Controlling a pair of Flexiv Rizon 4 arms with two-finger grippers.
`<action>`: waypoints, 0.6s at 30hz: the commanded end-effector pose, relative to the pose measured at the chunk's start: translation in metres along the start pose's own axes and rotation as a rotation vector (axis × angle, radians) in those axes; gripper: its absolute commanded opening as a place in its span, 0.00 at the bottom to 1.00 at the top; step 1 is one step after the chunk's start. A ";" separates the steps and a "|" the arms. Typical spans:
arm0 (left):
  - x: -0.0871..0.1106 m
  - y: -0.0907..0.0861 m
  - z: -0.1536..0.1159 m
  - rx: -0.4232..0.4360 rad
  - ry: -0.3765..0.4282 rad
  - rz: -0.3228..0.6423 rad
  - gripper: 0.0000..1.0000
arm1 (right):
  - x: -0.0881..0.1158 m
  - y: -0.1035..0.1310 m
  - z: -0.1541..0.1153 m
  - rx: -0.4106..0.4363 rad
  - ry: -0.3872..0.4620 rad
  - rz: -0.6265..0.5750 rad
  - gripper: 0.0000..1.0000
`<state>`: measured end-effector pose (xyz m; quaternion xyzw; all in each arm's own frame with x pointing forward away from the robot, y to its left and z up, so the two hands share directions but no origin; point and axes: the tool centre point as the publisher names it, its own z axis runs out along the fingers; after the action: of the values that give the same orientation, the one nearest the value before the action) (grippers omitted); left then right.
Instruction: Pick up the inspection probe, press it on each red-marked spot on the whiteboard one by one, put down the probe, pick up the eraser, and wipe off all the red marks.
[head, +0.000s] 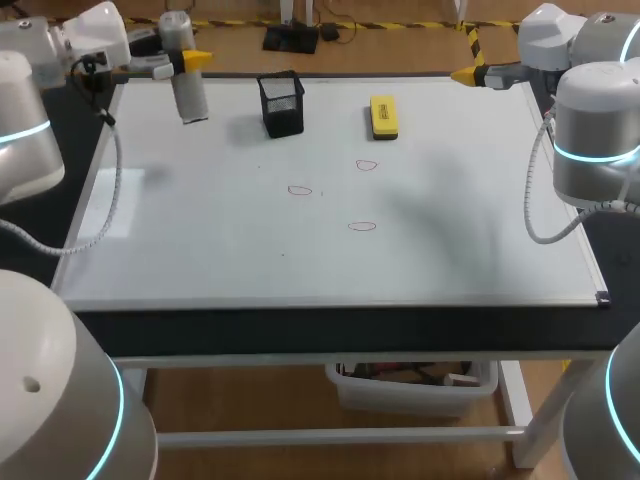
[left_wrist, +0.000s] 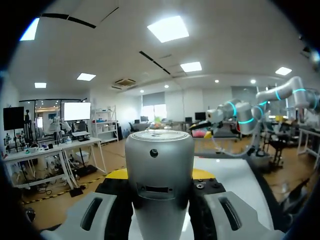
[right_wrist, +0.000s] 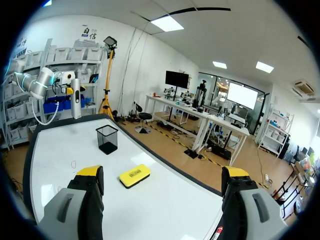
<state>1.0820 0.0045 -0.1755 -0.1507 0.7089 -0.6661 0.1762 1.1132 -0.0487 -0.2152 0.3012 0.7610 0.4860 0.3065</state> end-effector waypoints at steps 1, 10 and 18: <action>0.004 0.011 -0.006 0.012 -0.048 -0.011 0.00 | -0.001 -0.001 0.000 -0.002 0.001 0.000 1.00; 0.004 0.021 -0.010 -0.015 -0.075 -0.028 0.00 | -0.001 -0.001 0.000 -0.002 0.001 0.000 1.00; 0.001 0.025 -0.019 -0.027 -0.119 -0.059 0.00 | -0.001 -0.001 0.000 -0.002 0.001 0.000 1.00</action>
<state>1.0775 0.0223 -0.2017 -0.2117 0.7029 -0.6512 0.1926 1.1132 -0.0486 -0.2152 0.3011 0.7610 0.4860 0.3065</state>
